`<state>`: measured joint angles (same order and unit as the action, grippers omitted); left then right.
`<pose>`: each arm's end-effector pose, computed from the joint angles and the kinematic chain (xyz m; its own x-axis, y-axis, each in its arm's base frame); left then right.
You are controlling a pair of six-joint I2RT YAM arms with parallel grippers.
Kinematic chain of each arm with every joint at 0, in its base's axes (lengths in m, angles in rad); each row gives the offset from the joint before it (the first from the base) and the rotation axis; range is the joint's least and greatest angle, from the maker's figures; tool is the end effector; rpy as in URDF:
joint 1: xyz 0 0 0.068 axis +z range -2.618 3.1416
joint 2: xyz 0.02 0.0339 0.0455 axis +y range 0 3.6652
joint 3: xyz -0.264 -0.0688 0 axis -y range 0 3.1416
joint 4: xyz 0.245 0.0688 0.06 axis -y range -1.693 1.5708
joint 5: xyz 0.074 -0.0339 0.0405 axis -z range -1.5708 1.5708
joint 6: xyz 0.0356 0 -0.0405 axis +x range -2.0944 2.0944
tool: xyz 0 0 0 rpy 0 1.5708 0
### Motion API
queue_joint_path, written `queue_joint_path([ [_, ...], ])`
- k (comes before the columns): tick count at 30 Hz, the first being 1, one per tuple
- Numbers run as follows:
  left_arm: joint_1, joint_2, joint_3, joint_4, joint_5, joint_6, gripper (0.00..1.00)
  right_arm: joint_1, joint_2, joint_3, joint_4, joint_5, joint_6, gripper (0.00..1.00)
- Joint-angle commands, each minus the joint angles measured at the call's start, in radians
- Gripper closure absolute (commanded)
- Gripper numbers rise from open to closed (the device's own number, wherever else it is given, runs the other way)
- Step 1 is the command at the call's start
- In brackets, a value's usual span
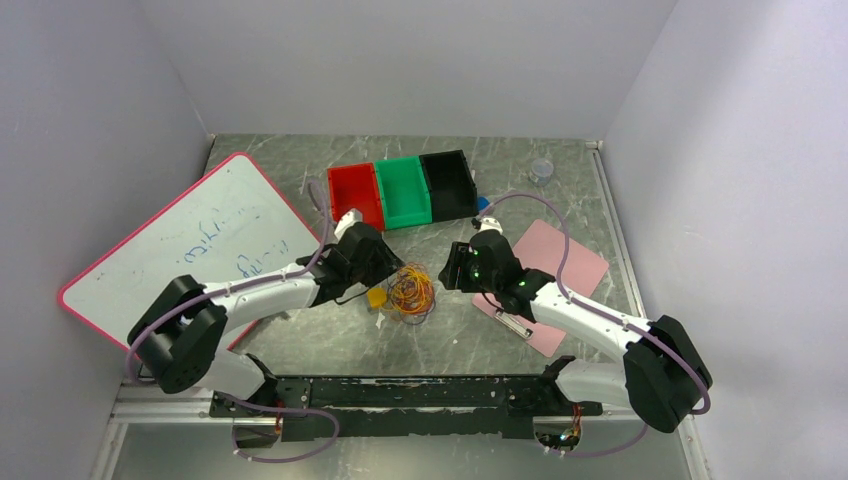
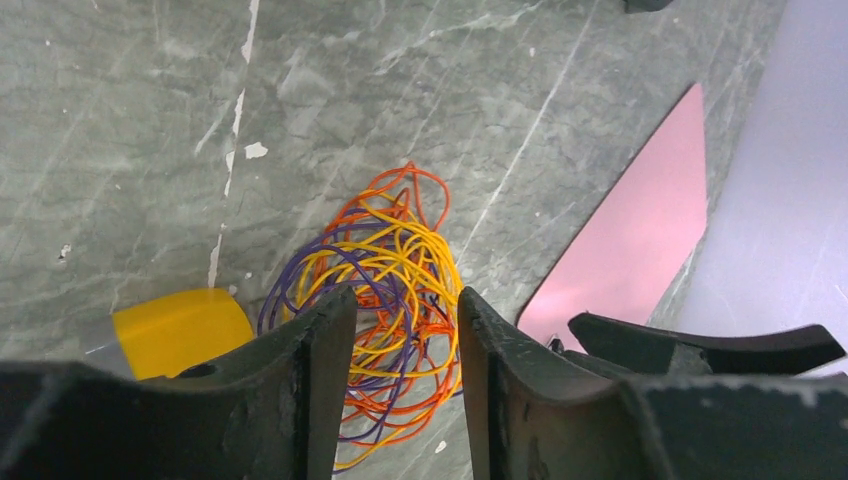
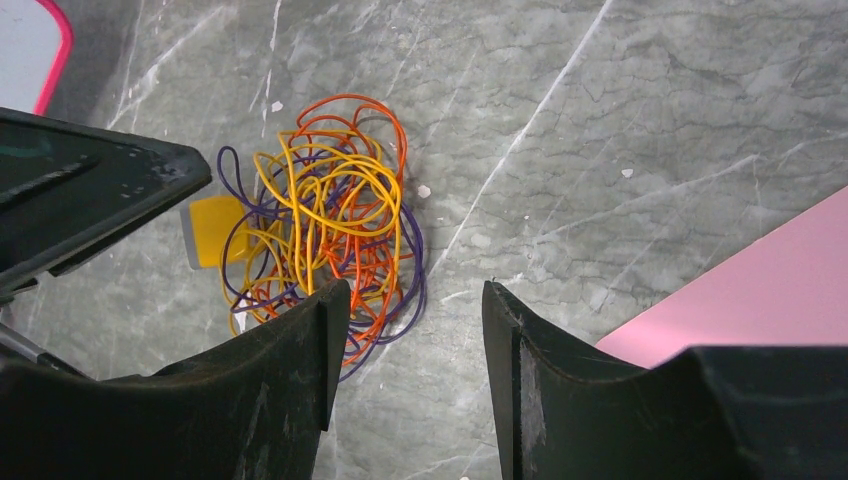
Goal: Untangle the cables
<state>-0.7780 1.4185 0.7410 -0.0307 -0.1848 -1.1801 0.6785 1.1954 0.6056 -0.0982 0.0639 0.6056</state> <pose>0.2120 -0.1997 0.1967 -0.7225 -0.5641 -0.3998 -0.2035 0.7261 -0.6568 0.1920 0.1519 0.2032 -0.7411 0.1322 -0.6582 -0.2020 0.8911 0.4064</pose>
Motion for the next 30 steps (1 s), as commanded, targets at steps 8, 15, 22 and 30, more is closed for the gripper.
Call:
queue_joint_path([
  [8, -0.006, 0.05, 0.029, 0.029, -0.01, -0.057, 0.51, 0.003, -0.019, 0.0, 0.001, 0.009, 0.01, 0.45],
  [15, -0.007, 0.091, 0.06, 0.008, -0.015, -0.062, 0.52, 0.004, -0.016, 0.01, -0.005, 0.007, 0.007, 0.45],
  [22, -0.002, 0.118, 0.068, 0.012, -0.021, -0.067, 0.56, 0.004, -0.022, 0.011, -0.018, 0.007, 0.006, 0.45],
  [30, 0.006, 0.143, 0.064, 0.006, -0.021, -0.06, 0.72, 0.004, -0.021, 0.019, -0.021, 0.007, 0.005, 0.45],
])
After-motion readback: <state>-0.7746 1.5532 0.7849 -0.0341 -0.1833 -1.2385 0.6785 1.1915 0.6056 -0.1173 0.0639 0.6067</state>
